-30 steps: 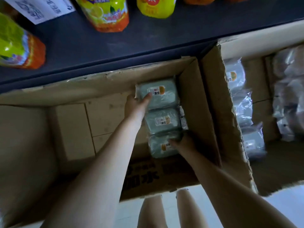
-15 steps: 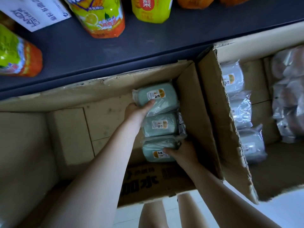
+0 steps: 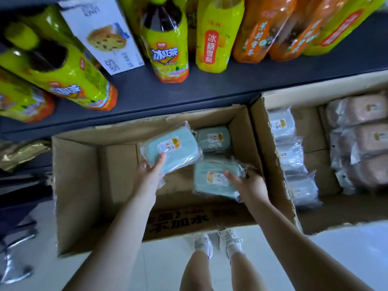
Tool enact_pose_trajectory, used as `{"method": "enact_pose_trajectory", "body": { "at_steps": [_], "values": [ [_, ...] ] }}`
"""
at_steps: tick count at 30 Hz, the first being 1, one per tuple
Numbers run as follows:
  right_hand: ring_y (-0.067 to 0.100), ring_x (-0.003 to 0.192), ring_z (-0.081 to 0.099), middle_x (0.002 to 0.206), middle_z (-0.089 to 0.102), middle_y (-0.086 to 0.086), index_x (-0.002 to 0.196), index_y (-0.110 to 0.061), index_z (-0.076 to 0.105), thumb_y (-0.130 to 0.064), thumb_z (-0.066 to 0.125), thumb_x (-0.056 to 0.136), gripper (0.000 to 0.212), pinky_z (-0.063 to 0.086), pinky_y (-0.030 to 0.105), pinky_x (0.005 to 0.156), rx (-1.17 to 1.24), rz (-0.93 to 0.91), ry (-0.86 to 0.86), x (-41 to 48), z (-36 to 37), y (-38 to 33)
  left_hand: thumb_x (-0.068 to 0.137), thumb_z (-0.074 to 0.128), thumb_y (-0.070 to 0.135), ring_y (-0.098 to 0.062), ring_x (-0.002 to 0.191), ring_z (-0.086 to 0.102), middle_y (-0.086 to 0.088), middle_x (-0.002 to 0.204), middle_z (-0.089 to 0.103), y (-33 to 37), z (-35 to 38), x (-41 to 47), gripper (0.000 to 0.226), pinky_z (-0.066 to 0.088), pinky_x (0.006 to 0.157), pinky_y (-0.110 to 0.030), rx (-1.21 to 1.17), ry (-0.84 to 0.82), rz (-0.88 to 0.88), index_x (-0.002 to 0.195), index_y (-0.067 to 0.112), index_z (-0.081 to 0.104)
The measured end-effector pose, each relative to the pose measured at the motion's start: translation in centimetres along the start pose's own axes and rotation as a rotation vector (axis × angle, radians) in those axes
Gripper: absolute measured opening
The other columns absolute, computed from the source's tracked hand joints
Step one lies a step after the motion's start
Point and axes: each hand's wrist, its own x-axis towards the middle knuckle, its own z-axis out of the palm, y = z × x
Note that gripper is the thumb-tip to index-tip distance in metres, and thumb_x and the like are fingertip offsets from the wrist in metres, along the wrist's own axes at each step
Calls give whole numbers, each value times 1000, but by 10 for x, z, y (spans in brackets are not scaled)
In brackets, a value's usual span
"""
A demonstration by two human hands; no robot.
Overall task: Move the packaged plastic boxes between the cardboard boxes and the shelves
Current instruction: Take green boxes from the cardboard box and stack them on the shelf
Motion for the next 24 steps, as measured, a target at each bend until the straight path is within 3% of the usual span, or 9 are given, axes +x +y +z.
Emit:
{"method": "enact_pose_trajectory", "body": {
  "at_steps": [3, 6, 8, 12, 15, 17, 20, 22, 24],
  "values": [
    [16, 64, 54, 79, 58, 5, 88, -13, 58, -59, 65, 77, 47, 39, 26, 57, 24, -17, -7, -17, -15, -15, 86, 64, 40, -12, 77, 60, -7, 108, 64, 17, -16, -31, 46, 40, 55, -21, -69, 7, 14, 121, 12, 54],
    [28, 100, 56, 124, 52, 16, 128, -10, 54, -61, 60, 81, 70, 44, 33, 85, 106, -50, 18, -39, -32, -33, 88, 62, 35, -20, 86, 59, -10, 108, 62, 33, -29, -67, 46, 34, 46, -17, -131, 28, 60, 123, 7, 52],
    [30, 109, 53, 131, 48, 16, 137, -7, 45, -58, 57, 84, 75, 41, 35, 95, 129, -92, 16, -59, -47, -48, 88, 63, 33, -18, 78, 58, -9, 97, 62, 40, -42, -96, 38, 31, 37, -12, -149, 40, 108, 116, 9, 55],
    [28, 101, 53, 109, 56, 15, 132, 2, 48, -52, 52, 90, 69, 39, 32, 86, 125, -180, 15, -99, -78, -77, 88, 64, 28, -3, 43, 51, 0, 65, 63, 56, -63, -156, 29, 27, 33, -12, -180, 72, 229, 109, 8, 62],
    [30, 99, 54, 108, 57, 18, 131, 4, 49, -54, 52, 89, 71, 41, 33, 83, 152, -252, 0, -135, -101, -102, 91, 60, 22, -26, 60, 60, -23, 94, 67, 75, -77, -208, 30, 32, 37, -14, -259, 95, 342, 115, 4, 60],
    [29, 89, 54, 99, 57, 17, 126, 7, 52, -57, 53, 87, 75, 40, 31, 73, 178, -306, 4, -164, -118, -114, 93, 57, 22, -33, 73, 63, -20, 108, 66, 86, -85, -244, 26, 43, 41, -17, -276, 93, 417, 117, 14, 58],
    [23, 75, 50, 81, 53, 9, 120, 8, 55, -57, 56, 85, 75, 37, 29, 64, 239, -399, 2, -209, -146, -130, 92, 58, 28, -35, 94, 64, -14, 103, 68, 103, -99, -292, 28, 52, 73, -47, -315, 117, 465, 116, 14, 60],
    [26, 74, 53, 79, 56, 11, 123, 8, 52, -51, 57, 87, 69, 41, 32, 66, 236, -504, 1, -244, -166, -146, 90, 60, 32, -22, 74, 65, -6, 91, 68, 114, -111, -315, 26, 49, 48, -32, -319, 115, 506, 110, 14, 63],
    [39, 94, 59, 102, 62, 27, 126, 6, 49, -42, 59, 90, 61, 48, 44, 78, 281, -604, 1, -282, -185, -164, 88, 63, 35, -13, 60, 55, -3, 87, 67, 129, -126, -337, 29, 32, 35, -16, -349, 120, 550, 107, 12, 64]
  ]
}}
